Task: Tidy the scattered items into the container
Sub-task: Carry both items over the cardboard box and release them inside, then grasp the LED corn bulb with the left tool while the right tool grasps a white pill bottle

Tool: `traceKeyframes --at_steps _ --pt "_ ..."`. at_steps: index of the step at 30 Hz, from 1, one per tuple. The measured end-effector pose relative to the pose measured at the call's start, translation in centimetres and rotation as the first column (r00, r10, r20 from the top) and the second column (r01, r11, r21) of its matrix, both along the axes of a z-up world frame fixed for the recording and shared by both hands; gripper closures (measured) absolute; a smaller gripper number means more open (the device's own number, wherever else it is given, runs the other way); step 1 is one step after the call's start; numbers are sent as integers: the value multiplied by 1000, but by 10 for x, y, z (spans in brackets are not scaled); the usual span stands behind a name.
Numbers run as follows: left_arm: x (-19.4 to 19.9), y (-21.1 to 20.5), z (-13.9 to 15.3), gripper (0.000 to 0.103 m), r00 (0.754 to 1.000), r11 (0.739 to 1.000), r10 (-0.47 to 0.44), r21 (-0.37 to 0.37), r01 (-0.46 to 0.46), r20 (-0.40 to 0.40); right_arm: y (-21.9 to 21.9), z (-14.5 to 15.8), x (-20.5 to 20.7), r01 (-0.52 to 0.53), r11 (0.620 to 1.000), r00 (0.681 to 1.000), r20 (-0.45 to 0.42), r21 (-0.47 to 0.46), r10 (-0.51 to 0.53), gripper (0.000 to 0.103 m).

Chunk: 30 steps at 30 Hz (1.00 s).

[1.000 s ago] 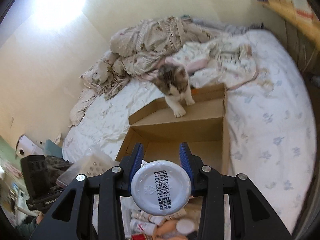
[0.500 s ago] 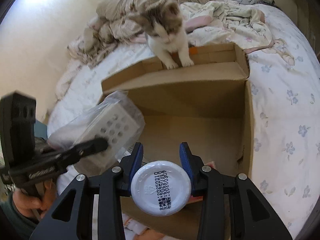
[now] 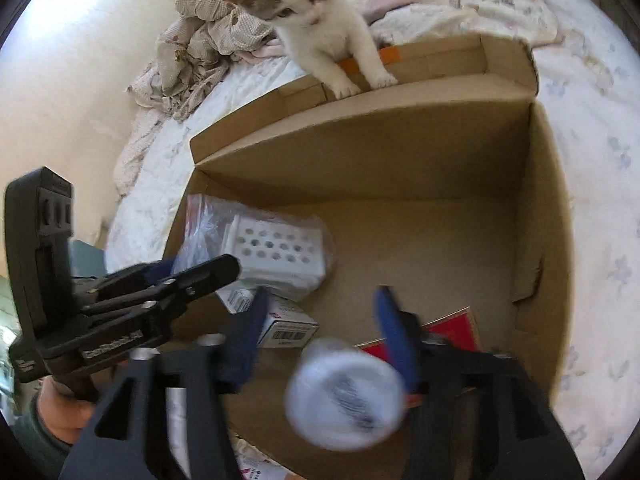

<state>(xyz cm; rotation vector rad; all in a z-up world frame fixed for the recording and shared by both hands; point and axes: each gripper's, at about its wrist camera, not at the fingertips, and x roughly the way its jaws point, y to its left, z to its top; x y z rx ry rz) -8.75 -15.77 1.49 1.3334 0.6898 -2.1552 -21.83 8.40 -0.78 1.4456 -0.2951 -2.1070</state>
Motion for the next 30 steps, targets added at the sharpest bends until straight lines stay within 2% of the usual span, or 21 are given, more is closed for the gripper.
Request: traceKeyframes --at_steps 6,13,17,18,22,28,30 --pt "8 10 18 46 1000 999 -17 -42 17 -9 5 28 5 38 997 992 -123 61 -30 30" --pt "30 37 41 46 998 994 -56 -97 53 -29 25 61 17 74 997 985 -153 -16 -76 30" --pt "61 50 44 43 997 998 -46 -53 43 -59 34 66 41 61 997 991 -117 -48 -67 30" --pt "71 53 42 40 996 999 -45 -31 43 -72 34 67 48 52 998 992 -116 -45 -57 30" --pt "104 64 29 39 996 999 -32 31 35 -80 32 70 82 6 1000 992 -127 -21 -9 30" --pt "146 67 3 38 992 996 70 60 -64 -105 24 38 129 -70 997 997 -32 -7 70 30" --pt "148 60 -4 38 991 989 105 110 -96 -86 17 21 139 -88 996 996 16 -7 89 30"
